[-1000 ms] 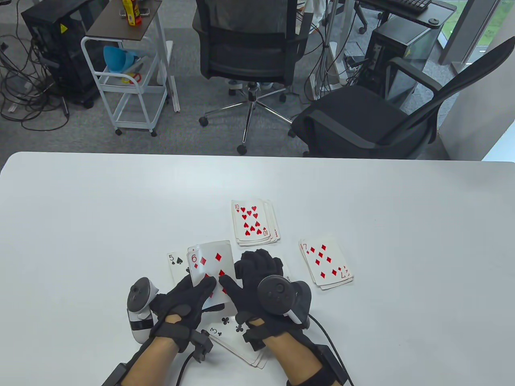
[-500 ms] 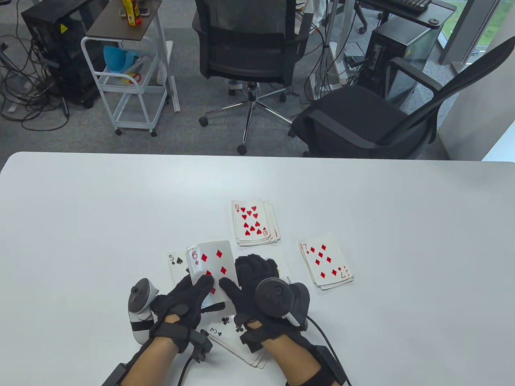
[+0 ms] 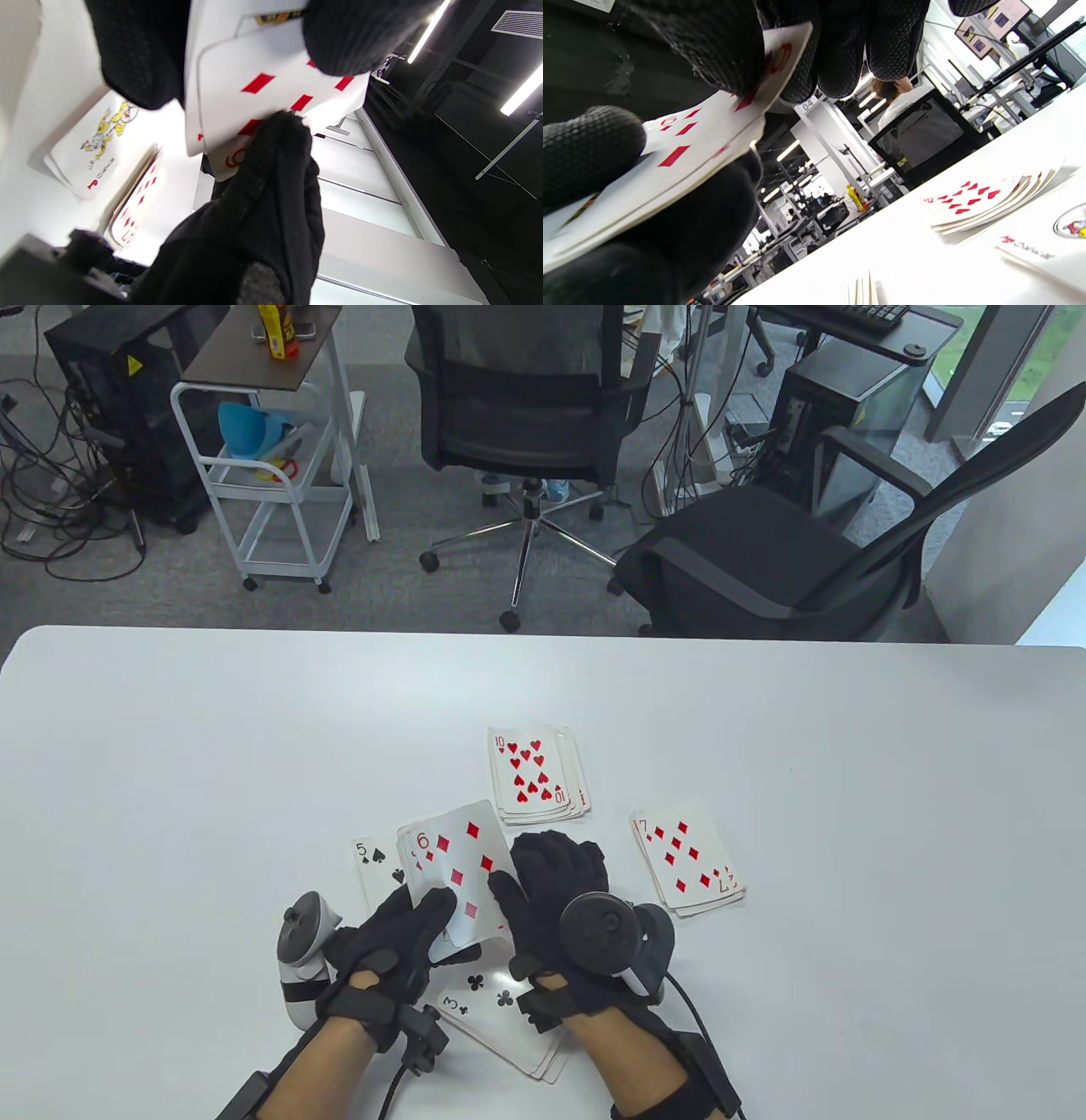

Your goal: Playing card suit sorting

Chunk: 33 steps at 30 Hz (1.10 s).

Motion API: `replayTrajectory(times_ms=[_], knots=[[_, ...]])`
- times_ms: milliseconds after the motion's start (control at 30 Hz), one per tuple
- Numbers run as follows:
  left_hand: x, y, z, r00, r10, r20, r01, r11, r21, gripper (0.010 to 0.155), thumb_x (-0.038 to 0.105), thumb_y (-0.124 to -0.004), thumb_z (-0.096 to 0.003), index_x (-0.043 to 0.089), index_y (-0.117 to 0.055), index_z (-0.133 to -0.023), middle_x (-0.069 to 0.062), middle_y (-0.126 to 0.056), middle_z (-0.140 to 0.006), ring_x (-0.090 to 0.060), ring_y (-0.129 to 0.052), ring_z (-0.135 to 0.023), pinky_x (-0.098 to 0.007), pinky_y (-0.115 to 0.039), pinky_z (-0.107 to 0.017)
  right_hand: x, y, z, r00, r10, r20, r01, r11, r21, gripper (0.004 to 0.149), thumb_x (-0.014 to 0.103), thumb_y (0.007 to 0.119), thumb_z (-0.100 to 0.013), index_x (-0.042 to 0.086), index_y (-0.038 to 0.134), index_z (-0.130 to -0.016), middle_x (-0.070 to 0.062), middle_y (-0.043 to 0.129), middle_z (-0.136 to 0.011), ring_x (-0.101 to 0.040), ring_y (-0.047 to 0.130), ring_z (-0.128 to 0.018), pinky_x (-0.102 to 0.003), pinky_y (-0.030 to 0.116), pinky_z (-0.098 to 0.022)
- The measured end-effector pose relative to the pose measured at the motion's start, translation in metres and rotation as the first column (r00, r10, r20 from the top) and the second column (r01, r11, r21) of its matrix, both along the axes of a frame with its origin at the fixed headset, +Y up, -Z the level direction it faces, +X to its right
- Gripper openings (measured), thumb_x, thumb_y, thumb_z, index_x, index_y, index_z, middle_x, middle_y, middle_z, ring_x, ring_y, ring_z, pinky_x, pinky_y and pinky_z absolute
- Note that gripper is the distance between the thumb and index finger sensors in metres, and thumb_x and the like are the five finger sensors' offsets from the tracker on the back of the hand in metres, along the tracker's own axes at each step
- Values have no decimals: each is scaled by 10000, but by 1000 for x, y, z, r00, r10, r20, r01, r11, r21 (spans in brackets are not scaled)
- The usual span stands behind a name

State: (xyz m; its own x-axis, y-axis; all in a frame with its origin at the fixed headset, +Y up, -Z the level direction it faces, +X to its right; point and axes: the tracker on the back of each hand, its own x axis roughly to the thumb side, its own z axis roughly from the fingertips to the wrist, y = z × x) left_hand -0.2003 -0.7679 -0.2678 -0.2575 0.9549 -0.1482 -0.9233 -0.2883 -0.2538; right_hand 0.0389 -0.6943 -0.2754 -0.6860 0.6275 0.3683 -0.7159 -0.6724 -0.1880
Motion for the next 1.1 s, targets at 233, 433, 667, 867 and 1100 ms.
replayTrajectory(times_ms=[233,433,667,867,1100], knots=[[-3,3,1,998,-39,-49,40,999,11,501,466,-799,-537,228,-736,-974,-3,-920,-910,-271,-1004,-757,-385,-944,-478,50,15,-12,981,-19,191,10,999,50,384,329,832,-533,147,790,-869,-170,724,-993,-470,626,-970,-731,396,-677],[0,5,-1,998,-48,-35,48,999,21,495,468,-796,-538,227,-746,-967,2,-932,-899,-268,-1011,-748,-385,-946,-472,122,14,-30,900,-54,433,57,998,4,368,310,803,-547,178,801,-890,-188,700,-1007,-486,603,-971,-735,384,-673],[-1,5,-1,998,-54,-36,55,998,28,500,482,-788,-538,220,-752,-963,-4,-937,-893,-274,-1012,-743,-390,-944,-469,167,-5,-42,826,169,537,-23,963,-268,365,320,829,-552,164,827,-882,-220,624,-1050,-518,502,-999,-748,337,-669],[0,5,-1,998,-58,-34,59,998,29,498,481,-787,-538,220,-753,-961,-5,-938,-892,-274,-1011,-743,-390,-944,-467,167,-30,-58,816,378,438,-84,826,-557,370,316,831,-565,149,821,-895,-236,569,-1079,-530,436,-1017,-756,299,-669],[-2,5,-2,998,-58,-40,59,998,31,501,483,-786,-539,220,-751,-964,-4,-936,-893,-276,-1009,-745,-390,-943,-469,153,-31,-59,749,472,466,-199,830,-520,634,364,827,-567,125,536,-1077,-230,424,-1122,-530,358,-1031,-765,260,-661]])
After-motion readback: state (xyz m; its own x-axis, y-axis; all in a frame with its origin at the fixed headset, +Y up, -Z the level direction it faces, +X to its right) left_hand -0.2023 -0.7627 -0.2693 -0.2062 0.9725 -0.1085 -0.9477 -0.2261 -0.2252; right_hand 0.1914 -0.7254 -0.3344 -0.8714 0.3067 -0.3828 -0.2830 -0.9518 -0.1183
